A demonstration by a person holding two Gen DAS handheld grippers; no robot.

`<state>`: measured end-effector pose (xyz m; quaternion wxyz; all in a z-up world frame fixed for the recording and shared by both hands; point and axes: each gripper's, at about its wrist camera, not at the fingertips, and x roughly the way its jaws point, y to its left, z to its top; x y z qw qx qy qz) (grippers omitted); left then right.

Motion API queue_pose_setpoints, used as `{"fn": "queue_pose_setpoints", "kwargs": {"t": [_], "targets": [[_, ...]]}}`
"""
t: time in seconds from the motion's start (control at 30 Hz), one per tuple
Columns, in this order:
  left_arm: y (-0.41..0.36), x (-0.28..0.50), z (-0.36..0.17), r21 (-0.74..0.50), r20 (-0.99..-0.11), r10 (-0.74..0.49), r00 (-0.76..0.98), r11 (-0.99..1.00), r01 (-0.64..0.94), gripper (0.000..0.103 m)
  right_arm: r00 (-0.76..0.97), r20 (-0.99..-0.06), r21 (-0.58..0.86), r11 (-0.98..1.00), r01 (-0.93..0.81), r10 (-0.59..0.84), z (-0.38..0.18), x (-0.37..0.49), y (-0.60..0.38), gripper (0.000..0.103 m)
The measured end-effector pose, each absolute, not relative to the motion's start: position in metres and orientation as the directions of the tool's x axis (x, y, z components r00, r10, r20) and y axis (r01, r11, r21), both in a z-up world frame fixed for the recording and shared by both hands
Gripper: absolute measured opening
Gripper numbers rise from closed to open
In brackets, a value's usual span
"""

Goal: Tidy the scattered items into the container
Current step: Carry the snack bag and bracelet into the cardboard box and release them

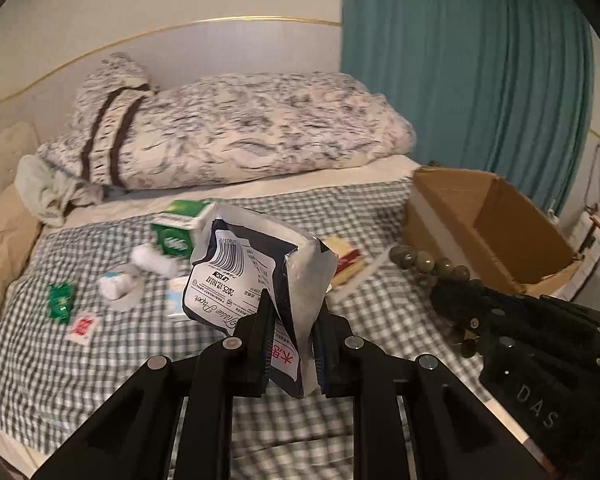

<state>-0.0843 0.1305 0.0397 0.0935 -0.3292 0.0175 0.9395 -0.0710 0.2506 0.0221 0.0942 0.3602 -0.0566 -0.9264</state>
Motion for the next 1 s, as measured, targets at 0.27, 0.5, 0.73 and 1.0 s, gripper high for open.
{"fn": "queue_pose_setpoints", "kwargs": {"t": [0.27, 0.5, 0.73, 1.0], "targets": [[0.212, -0.093, 0.061, -0.006, -0.592, 0.244, -0.768, -0.954, -0.298, 0.017, -0.746, -0.65, 0.166, -0.985, 0.05, -0.147, 0.036, -0.07, 0.319, 0.011], [0.274, -0.103, 0.07, -0.021, -0.587, 0.326, -0.741, -0.921, -0.388, 0.017, -0.768, -0.636, 0.154, -0.988, -0.031, -0.076, 0.05, -0.071, 0.382, 0.011], [0.333, -0.112, 0.062, -0.035, -0.609, 0.386, -0.693, -0.886, -0.463, 0.017, -0.761, -0.648, 0.167, -0.977, -0.129, -0.011, 0.045, -0.076, 0.445, 0.011], [0.368, -0.124, 0.048, -0.029, -0.623, 0.413, -0.664, -0.86, -0.509, 0.017, -0.729, -0.684, 0.189, -0.963, -0.194, 0.012, 0.029, -0.091, 0.495, 0.011]]}}
